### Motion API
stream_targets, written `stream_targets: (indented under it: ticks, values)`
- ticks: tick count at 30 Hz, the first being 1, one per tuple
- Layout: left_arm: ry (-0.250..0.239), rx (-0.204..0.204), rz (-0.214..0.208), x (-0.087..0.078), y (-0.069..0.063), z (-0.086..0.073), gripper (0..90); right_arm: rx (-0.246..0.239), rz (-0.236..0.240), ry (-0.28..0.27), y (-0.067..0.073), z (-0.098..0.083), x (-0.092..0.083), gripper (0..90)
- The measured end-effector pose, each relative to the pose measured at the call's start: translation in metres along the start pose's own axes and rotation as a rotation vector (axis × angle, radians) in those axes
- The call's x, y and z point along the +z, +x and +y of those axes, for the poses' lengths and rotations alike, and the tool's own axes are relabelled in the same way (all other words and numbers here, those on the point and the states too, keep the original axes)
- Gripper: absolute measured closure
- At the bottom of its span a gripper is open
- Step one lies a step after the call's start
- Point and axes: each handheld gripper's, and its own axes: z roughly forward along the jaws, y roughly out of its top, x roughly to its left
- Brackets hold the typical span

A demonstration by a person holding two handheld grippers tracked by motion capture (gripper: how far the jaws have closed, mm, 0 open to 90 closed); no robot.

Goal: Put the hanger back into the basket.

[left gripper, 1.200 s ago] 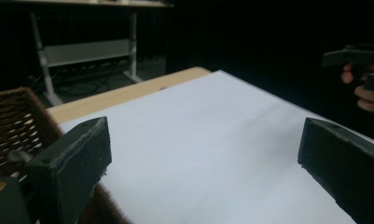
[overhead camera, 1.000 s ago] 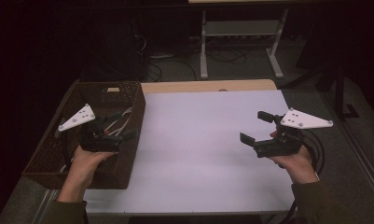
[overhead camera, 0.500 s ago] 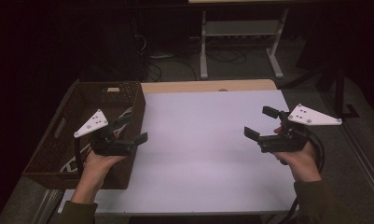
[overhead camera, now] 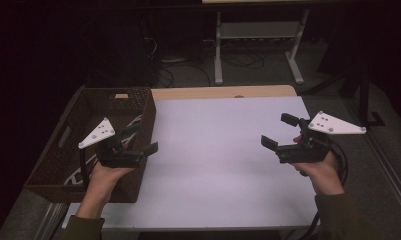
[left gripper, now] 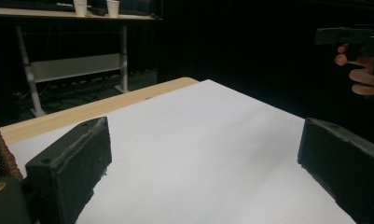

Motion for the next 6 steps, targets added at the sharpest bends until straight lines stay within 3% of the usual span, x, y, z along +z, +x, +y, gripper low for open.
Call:
stream_targets:
  ticks: [6]
  values:
    - [-0.001,-0.004,-0.001,-0.0002,0.0003,0.0,2.5,0.0,-0.003,-0.002,-0.0003,0.0004,-0.0007,1.5]
